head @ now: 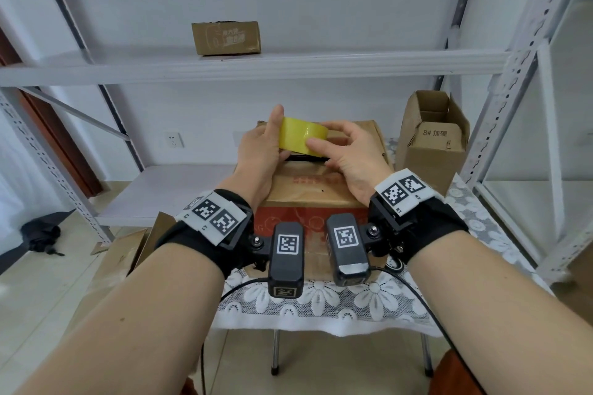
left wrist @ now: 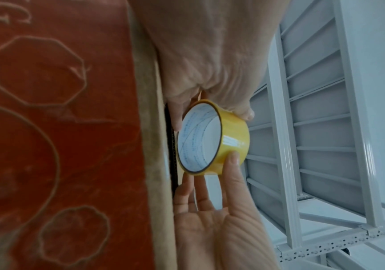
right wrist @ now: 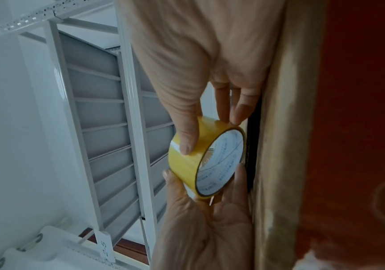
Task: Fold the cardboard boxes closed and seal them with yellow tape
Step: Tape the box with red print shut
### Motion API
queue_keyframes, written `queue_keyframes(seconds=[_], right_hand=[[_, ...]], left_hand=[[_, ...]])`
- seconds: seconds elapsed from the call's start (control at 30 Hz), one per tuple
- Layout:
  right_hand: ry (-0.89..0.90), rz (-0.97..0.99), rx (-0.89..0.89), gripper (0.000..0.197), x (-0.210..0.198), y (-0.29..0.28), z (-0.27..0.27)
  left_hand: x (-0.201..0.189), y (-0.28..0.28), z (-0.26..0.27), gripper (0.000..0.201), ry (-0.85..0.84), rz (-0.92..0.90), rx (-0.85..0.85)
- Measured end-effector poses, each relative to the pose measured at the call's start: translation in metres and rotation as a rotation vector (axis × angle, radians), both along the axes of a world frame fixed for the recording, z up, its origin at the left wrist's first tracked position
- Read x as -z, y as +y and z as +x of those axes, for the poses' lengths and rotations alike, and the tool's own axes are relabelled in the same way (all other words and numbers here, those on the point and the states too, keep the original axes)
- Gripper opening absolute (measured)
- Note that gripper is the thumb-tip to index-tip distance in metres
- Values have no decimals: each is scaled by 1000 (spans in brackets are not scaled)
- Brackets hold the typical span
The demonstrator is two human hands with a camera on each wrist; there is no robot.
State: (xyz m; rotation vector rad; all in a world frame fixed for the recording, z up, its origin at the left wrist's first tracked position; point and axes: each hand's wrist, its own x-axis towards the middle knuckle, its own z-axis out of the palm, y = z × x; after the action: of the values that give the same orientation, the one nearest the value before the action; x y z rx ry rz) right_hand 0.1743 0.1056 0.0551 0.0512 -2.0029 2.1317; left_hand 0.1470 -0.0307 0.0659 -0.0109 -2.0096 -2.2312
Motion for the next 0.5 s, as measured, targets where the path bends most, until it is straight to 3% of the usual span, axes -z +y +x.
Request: queue_keyframes(seconds=[0.13, 0.23, 0.33, 0.5], right_hand=[[11, 2, -21, 37, 0, -2, -1], [10, -29, -10, 31, 1, -3, 0], [13, -140, -36, 27, 1, -1, -2], [-8, -298, -162, 20, -4, 0, 4]], left_hand=[[3, -1, 1, 50, 70, -114, 20], [3, -2, 4, 48, 119, -58, 89], [-1, -4, 3, 52, 14, 89, 194], [-3, -8, 5, 58, -95, 56, 445]])
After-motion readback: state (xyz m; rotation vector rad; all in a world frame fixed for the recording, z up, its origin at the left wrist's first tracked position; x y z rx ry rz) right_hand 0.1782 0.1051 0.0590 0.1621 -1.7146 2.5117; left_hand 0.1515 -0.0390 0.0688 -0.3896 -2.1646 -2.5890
